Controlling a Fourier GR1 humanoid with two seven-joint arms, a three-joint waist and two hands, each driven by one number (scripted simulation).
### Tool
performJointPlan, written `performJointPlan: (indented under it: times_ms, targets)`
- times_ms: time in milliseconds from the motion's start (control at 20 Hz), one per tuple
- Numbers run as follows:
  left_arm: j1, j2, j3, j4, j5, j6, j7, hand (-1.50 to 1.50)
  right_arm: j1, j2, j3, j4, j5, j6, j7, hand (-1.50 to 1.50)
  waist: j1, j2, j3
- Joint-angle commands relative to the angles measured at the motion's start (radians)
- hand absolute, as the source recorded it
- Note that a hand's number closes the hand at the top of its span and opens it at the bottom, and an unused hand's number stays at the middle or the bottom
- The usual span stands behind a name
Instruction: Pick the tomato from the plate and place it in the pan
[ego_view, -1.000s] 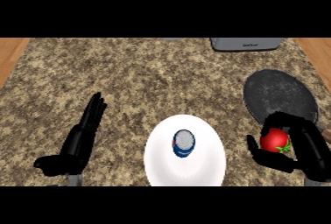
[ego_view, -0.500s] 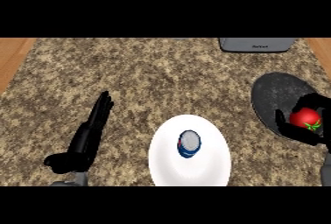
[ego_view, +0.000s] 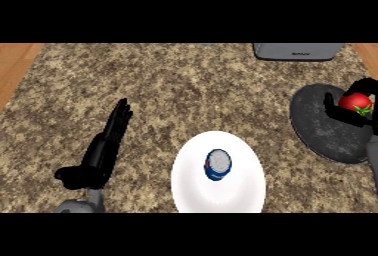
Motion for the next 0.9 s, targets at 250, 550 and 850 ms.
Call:
performJointPlan:
  times_ms: [250, 550, 850]
  targets:
    - [0.005, -0.016, -0.033, 0.009, -0.017, -0.016, -0.023, 0.0, -0.138, -0.134, 0.07, 0.45, 0.137, 0.102, 0.064, -1.5, 0.042, 0.016, -0.001]
    - [-0.055, -0.013, -0.002, 0.025, -0.003, -0.019, 0.011, 0.0, -0.285, -0.1, 0.084, 0.635, 0.107, 0.281, -0.012, -1.5, 0.035, 0.014, 0.003]
    - [0.025, -0.028, -0.032, 0.014, -0.029, -0.006, -0.042, 0.0, -0.321, -0.107, -0.039, 0.7, -0.003, 0.235, -0.182, -1.5, 0.03, 0.014, 0.003]
